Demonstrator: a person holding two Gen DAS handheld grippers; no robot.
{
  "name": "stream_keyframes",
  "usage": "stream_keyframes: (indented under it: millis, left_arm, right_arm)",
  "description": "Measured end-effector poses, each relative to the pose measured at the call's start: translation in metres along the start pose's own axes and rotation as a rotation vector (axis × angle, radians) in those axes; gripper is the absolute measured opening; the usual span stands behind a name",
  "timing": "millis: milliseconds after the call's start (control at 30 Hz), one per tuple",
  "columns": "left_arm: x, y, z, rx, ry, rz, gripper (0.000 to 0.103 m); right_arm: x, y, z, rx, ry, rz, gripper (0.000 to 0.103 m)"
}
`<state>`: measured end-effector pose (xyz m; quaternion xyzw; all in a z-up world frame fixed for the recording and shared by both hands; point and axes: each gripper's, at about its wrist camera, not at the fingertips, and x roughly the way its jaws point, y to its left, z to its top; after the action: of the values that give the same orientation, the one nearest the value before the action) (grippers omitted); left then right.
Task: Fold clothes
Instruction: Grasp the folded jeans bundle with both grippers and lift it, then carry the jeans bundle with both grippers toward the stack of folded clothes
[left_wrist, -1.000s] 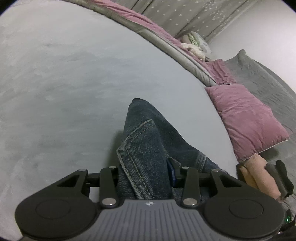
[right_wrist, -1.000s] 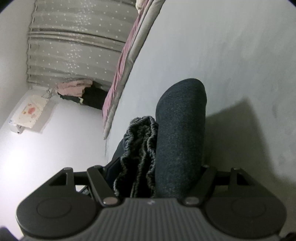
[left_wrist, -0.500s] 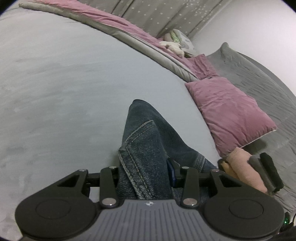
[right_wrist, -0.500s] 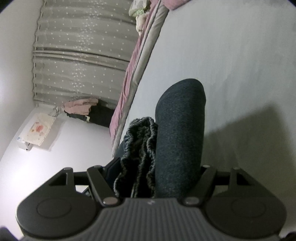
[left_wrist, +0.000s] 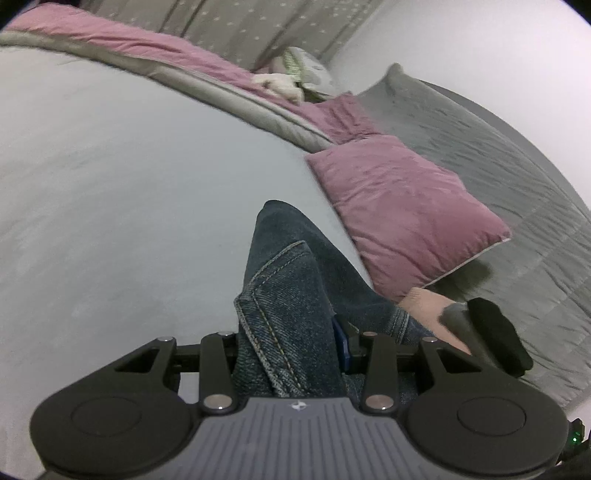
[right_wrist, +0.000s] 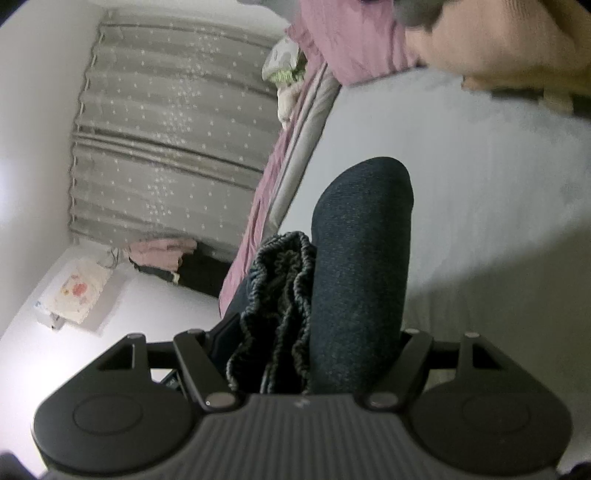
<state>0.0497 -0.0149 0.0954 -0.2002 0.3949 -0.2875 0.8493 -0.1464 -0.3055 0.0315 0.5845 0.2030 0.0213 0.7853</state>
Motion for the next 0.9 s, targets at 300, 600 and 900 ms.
stream_keyframes:
  millis: [300,600,900]
  left_arm:
    - [0.02,-0.068,0.023,0.061,0.002,-0.073,0.037]
    - [0.035,-0.145,0.056,0.144,-0.011,-0.171,0.037]
    - [0.073,-0.221,0.089,0.229,0.022,-0.325,0.036]
  right_arm:
    - [-0.04,0.027,0.055,-0.031,-0.09,-0.01,0.071]
    - [-0.093,0.063,0.101,-0.05,-0.228,-0.011,0.071]
    - [-0.137,0.082,0.142,-0.058,-0.421,-0.033,0.071]
